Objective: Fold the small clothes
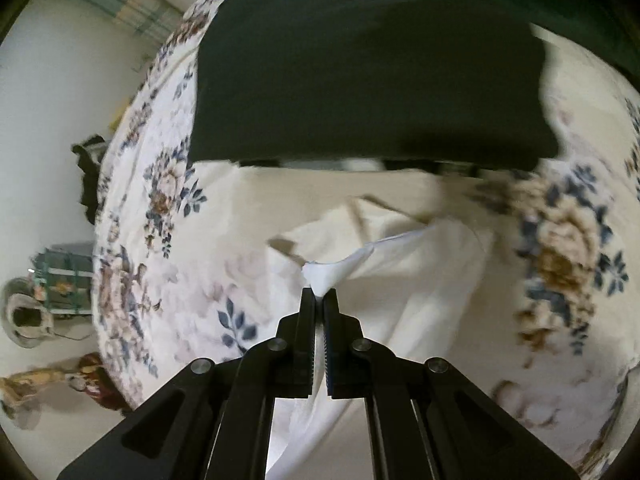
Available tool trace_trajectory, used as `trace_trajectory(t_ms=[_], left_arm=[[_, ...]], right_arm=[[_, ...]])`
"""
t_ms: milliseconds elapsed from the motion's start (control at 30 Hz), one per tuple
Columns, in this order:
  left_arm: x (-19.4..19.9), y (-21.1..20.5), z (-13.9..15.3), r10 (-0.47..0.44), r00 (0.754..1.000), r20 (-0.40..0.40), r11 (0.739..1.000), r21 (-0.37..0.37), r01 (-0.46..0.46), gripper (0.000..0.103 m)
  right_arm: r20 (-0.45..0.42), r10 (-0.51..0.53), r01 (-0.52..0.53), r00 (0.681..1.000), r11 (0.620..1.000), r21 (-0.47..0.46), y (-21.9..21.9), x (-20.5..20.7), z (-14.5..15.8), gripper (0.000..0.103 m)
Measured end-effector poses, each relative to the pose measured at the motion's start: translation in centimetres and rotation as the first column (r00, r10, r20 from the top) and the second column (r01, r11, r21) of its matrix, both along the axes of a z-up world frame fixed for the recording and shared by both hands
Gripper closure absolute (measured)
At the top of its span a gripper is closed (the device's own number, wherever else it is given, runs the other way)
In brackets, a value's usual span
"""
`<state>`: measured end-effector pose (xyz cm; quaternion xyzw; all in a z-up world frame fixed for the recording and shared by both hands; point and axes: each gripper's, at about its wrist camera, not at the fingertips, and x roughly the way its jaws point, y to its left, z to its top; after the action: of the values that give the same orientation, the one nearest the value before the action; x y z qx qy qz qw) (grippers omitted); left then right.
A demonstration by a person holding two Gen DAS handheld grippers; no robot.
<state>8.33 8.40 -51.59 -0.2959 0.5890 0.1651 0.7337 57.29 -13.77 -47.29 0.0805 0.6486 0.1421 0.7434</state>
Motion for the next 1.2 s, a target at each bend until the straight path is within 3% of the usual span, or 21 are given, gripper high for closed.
trace_trajectory(t_ms=[267, 433, 467, 533, 567, 600, 700, 733, 867, 967, 1067, 1100, 1133, 1167, 1200], left_arm=[[0.8, 6.6, -6.7, 0.005, 0.999, -0.04, 0.995, -0.101, -0.009, 0.102], [0.3, 9.0, -9.7, 0.002, 0.994, -0.112, 0.982, -0.186, -0.023, 0.101], [-0.3, 9.5, -9.9, 0.005, 0.993, -0.121, 0.976, -0.215, -0.031, 0.1], [-1.1, 10.0, -9.4, -0.002, 0.991, -0.136, 0.976, -0.218, -0.028, 0.095], [-1.6, 10.2, -8.9, -0.008, 0.991, -0.134, 0.977, -0.213, -0.021, 0.093], [-2.1, 10.5, -8.3, -0.007, 0.993, -0.117, 0.975, -0.22, -0.019, 0.085], [-2.9, 11.2, -7.2, 0.025, 0.995, -0.092, 0.968, -0.245, -0.047, 0.042], [-2.9, 11.4, -7.0, 0.037, 0.996, -0.079, 0.963, -0.262, -0.056, 0.04], [-1.6, 11.0, -7.2, 0.025, 0.998, -0.05, 0.959, -0.281, -0.038, 0.04], [0.0, 9.5, -8.2, -0.032, 0.998, -0.059, 0.965, -0.262, 0.015, 0.04], [0.7, 7.9, -9.5, -0.094, 0.991, -0.096, 0.977, -0.201, 0.073, 0.042], [0.9, 7.5, -9.6, -0.108, 0.989, -0.096, 0.979, -0.182, 0.09, 0.045], [1.0, 7.0, -9.7, -0.123, 0.988, -0.098, 0.981, -0.159, 0.107, 0.067], [0.9, 6.7, -9.8, -0.139, 0.986, -0.096, 0.982, -0.145, 0.124, 0.083], [0.8, 6.3, -10.0, -0.151, 0.983, -0.109, 0.983, -0.124, 0.137, 0.098]], right_arm=[[0.024, 0.074, -0.066, 0.997, 0.97, -0.232, 10.6, 0.5, -5.9, 0.1], [-0.032, 0.044, -0.051, 0.999, 0.955, -0.292, 12.1, 1.1, -9.1, 0.098], [-0.063, 0.02, -0.036, 0.998, 0.964, -0.262, 11.7, 1.1, -9.3, 0.093], [-0.105, -0.009, -0.011, 0.994, 0.982, -0.186, 10.9, 0.4, -8.9, 0.056], [-0.111, -0.015, -0.001, 0.994, 0.989, -0.146, 10.3, -0.4, -8.1, 0.049], [-0.111, -0.007, -0.004, 0.994, 0.995, -0.104, 9.4, -2.0, -6.9, 0.046], [-0.129, 0.035, -0.048, 0.991, 0.994, -0.098, 7.0, -7.1, -4.7, 0.046], [-0.141, 0.049, -0.063, 0.989, 0.993, -0.096, 5.6, -9.9, -4.3, 0.046], [-0.275, 0.047, -0.088, 0.96, 0.986, -0.139, 0.7, -21.1, -5.5, 0.046], [-0.453, -0.014, -0.048, 0.891, 0.991, -0.125, -3.0, -30.8, -9.2, 0.046], [-0.645, -0.097, 0.092, 0.758, 0.995, -0.041, -5.5, -40.0, -13.7, 0.046], [-0.677, -0.101, 0.122, 0.729, 0.992, -0.016, -5.7, -42.2, -14.6, 0.046], [-0.692, -0.097, 0.138, 0.716, 0.99, 0.003, -5.7, -43.5, -15.1, 0.046], [-0.706, -0.089, 0.151, 0.703, 0.988, 0.026, -5.4, -45.0, -15.6, 0.047], [-0.713, -0.077, 0.17, 0.697, 0.984, 0.059, -5.1, -46.6, -16.0, 0.056]])
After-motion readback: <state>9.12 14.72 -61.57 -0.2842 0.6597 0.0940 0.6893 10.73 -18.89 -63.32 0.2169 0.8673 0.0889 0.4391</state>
